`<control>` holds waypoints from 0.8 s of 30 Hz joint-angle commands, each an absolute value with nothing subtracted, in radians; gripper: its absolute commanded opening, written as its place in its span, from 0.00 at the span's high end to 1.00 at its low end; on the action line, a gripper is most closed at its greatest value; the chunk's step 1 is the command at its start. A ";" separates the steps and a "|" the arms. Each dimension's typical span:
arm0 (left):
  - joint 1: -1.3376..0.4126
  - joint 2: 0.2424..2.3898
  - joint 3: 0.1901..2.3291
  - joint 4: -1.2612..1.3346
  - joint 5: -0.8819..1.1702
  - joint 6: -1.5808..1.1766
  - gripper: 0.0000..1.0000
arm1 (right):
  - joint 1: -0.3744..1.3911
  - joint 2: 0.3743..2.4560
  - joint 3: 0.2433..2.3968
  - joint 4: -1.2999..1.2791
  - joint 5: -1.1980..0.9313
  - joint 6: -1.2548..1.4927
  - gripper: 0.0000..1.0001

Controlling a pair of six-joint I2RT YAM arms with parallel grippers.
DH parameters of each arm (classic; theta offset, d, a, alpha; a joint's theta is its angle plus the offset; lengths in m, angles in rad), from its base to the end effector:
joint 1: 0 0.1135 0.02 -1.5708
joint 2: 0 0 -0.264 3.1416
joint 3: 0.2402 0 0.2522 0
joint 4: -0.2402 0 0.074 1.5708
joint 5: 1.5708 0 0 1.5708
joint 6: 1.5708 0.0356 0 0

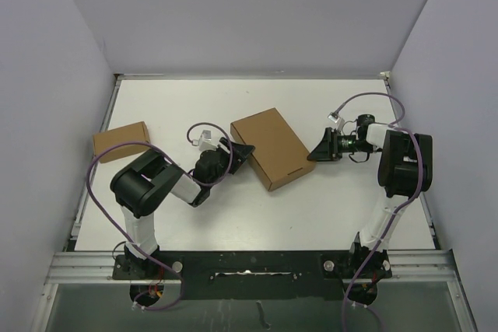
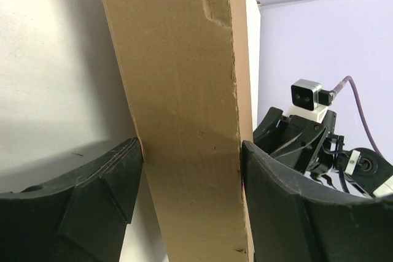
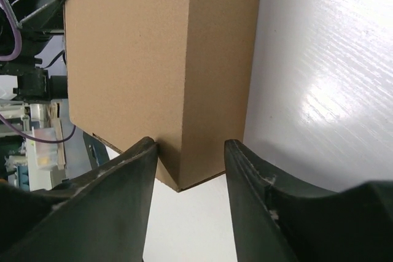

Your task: Fold the paper box

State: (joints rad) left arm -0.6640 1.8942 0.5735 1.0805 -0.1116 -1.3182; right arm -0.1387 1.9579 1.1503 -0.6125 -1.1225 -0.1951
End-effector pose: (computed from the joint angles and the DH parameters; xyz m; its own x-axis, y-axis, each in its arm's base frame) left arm 0.2615 -0.1996 0.1153 -0.5574 -0.7857 -0.2684 -0.0496 0.3542 -0.9338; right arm 0.3469 -0.0160 0.1340 -0.9462 0.0473 -0.3200 -0.2625 0.4660 0.8450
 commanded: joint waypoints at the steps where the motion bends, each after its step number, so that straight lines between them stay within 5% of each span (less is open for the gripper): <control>1: -0.657 1.835 0.609 1.125 -0.066 -1.260 0.48 | -0.145 1.919 1.159 -0.627 -1.082 -0.272 0.49; 11: -0.532 1.622 0.619 0.827 0.123 -1.127 0.52 | -0.211 1.794 1.144 -0.629 -1.144 -0.293 0.36; 24: -0.370 1.374 1.008 -0.184 0.269 -0.544 0.52 | -0.209 1.752 1.134 -0.629 -1.119 -0.284 0.36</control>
State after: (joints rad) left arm -0.3920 1.4563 0.8330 0.1665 0.2325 -0.8204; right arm -0.2153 1.8015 1.1397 -0.6308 -1.1088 -0.2779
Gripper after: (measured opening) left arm 0.584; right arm 0.641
